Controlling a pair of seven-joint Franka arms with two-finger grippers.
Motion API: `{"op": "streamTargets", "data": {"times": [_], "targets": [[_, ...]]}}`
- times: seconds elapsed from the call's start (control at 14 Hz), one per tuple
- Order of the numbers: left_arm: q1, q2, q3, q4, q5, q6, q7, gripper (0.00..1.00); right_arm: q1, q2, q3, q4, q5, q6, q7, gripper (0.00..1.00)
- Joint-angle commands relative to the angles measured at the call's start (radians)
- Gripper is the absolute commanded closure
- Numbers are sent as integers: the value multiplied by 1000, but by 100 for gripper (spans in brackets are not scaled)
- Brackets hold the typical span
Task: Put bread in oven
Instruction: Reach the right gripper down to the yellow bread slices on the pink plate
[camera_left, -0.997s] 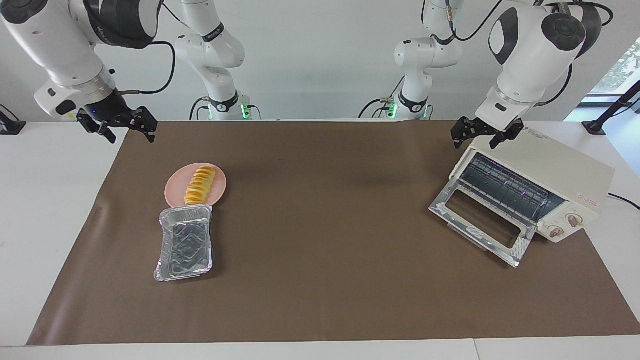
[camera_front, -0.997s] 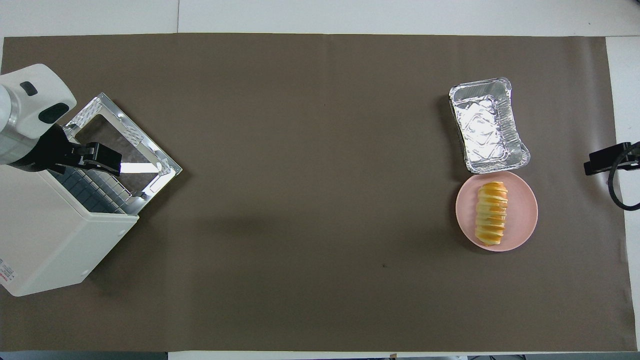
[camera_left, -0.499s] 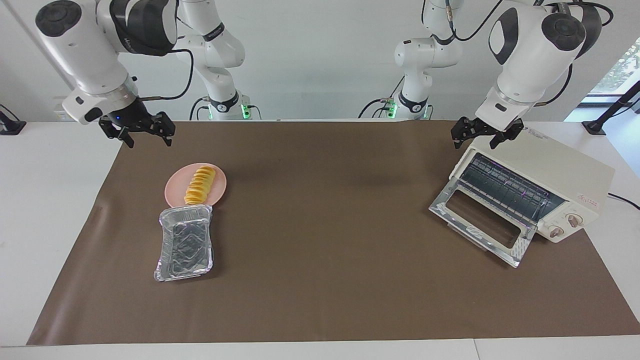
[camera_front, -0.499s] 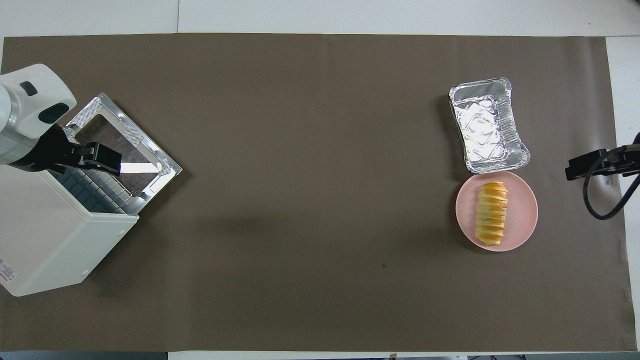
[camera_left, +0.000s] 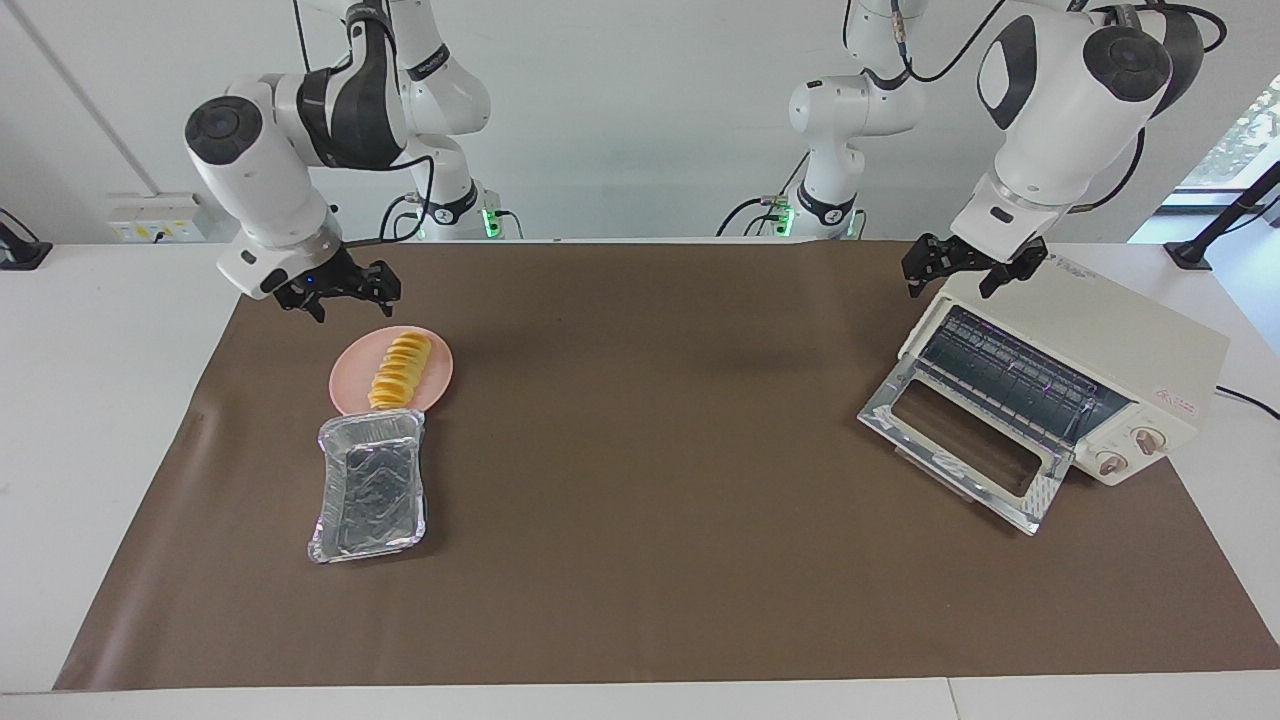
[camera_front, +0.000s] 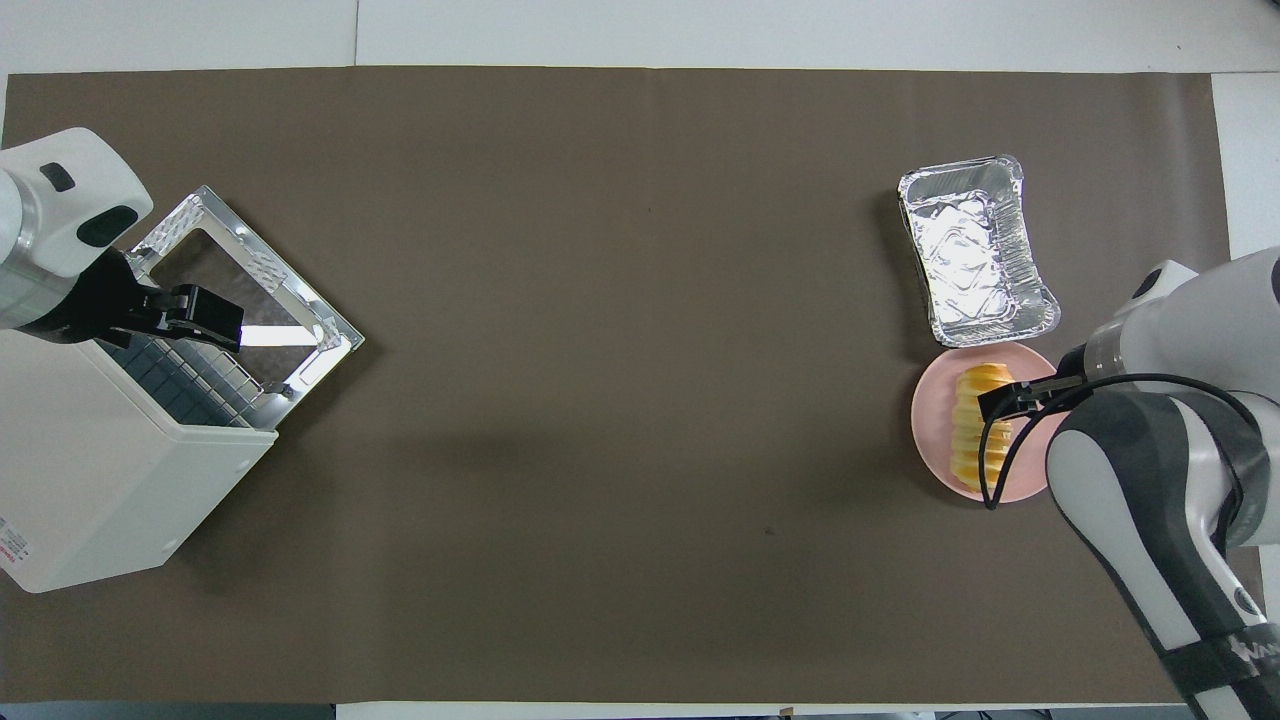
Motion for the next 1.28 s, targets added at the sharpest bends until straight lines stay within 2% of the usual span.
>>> {"op": "streamTargets", "data": {"times": [0.0, 0.28, 0.5, 0.64, 1.14, 1.21], "targets": [[2, -16, 2, -6, -10, 8, -8, 0, 7, -24, 2, -102, -2, 117, 61, 0], [2, -16, 2, -6, -10, 8, -8, 0, -4, 19, 2, -130, -2, 184, 148, 0], [2, -16, 2, -6, -10, 8, -8, 0, -4, 50, 2, -138, -2, 200, 331, 0], [2, -16, 2, -6, -10, 8, -8, 0, -4, 57, 2, -179, -2, 286, 417, 0], [2, -16, 2, -6, -10, 8, -8, 0, -24, 63, 2, -253, -2, 363, 411, 0], [2, -16, 2, -6, -10, 8, -8, 0, -24, 62, 2, -265, -2, 380, 411, 5]]}}
